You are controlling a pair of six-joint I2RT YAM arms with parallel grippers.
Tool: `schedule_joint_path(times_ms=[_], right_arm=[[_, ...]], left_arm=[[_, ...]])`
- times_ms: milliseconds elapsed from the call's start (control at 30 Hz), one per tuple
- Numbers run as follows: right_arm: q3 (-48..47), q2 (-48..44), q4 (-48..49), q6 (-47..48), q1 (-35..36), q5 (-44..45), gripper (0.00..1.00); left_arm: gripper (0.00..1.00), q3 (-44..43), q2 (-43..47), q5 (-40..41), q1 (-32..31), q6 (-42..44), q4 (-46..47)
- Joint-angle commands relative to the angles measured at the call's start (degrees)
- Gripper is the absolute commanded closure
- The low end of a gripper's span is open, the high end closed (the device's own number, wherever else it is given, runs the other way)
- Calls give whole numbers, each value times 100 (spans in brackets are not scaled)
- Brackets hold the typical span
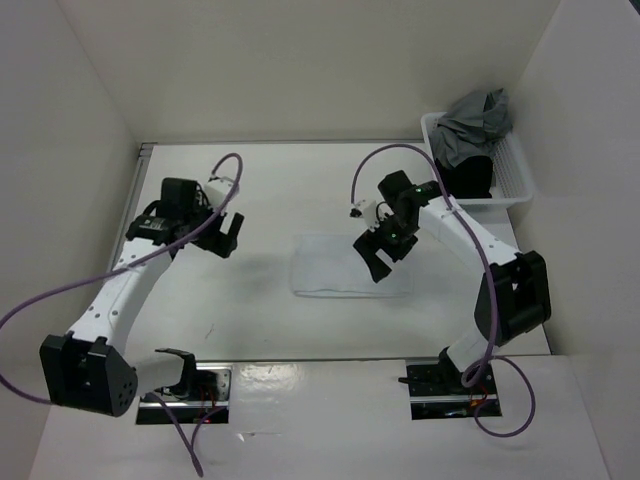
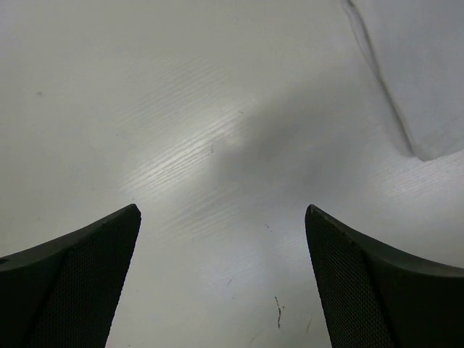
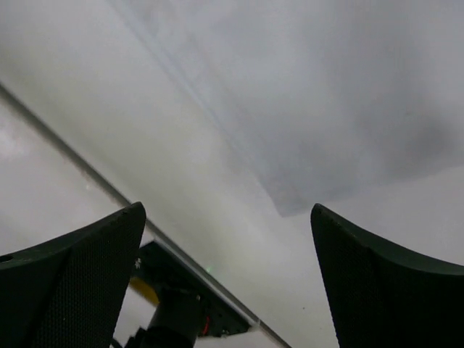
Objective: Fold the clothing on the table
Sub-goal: Fold the skirt
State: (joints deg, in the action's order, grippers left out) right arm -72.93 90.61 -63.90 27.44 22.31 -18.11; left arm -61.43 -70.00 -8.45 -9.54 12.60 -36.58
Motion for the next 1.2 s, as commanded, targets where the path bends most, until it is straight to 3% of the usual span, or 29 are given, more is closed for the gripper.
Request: schedule_joint_path(times_ms=[0, 200, 333, 867, 1167], right_arm=[[-301, -19, 1054, -1256, 361, 876, 1], [-424, 948, 1467, -1926, 582, 1213, 1], [-424, 1256, 1766, -2041, 582, 1090, 1], [-73, 1882, 2874, -2727, 687, 1275, 1], [-397, 2469, 3287, -3051, 959, 1318, 1]], left_arm=[[0, 219, 442, -182, 575, -477, 151], [0, 403, 619, -710, 1813, -733, 72], [0, 474, 619, -833, 2175, -672, 125], [0, 588, 619, -870, 2308, -618, 230], [0, 588, 566, -755, 2360, -618, 283]])
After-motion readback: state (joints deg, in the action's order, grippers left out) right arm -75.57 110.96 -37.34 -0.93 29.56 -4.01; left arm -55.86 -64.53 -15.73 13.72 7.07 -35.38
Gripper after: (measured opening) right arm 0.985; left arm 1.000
